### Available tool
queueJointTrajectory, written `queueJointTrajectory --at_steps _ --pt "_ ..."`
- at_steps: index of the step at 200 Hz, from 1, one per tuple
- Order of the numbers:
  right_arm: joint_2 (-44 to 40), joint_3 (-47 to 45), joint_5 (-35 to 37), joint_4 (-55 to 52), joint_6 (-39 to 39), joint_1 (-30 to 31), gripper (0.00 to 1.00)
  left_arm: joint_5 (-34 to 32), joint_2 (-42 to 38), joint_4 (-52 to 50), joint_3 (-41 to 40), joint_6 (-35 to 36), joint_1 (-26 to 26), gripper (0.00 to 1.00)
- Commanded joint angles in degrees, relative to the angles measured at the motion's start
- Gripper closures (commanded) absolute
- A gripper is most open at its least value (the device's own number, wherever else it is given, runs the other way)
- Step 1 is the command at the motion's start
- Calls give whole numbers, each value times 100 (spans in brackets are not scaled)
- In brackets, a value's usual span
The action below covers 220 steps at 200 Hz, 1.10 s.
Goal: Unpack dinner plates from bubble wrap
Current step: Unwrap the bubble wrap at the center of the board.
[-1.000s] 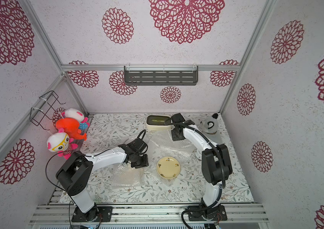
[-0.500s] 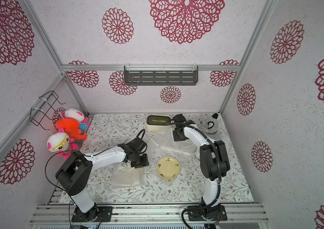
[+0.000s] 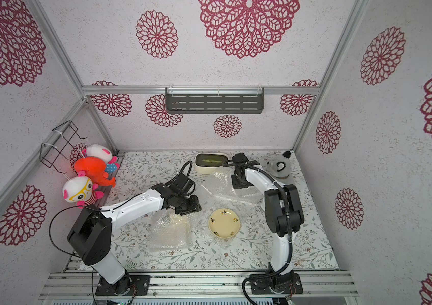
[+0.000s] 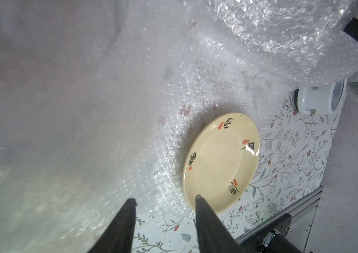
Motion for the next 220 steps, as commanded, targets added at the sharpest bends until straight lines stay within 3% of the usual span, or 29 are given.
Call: queueJointTrajectory --at_steps 1,100,121,168,195,203,220 --pt "-137 164 19 19 -16 -98 79 -21 -121 -152 62 69 57 51" --pt "-976 1006 110 -315 104 -323 58 -30 -295 -137 -8 139 189 50" --pt "-1255 1074 -216 -355 256 -325 50 -8 -322 -128 -9 140 207 50" --pt "-1913 791 -1498 -494 686 -325 44 -1 -375 -136 52 166 257 41" --pt "-2394 153 -2260 -411 1063 -336 41 38 -375 -115 125 162 292 33" --pt "-2567 -85 -2372 -394 1166 -337 32 69 -375 -104 148 141 303 31" --pt "-2969 -687 -2525 -314 1460 -345 30 141 -359 -33 215 71 312 30"
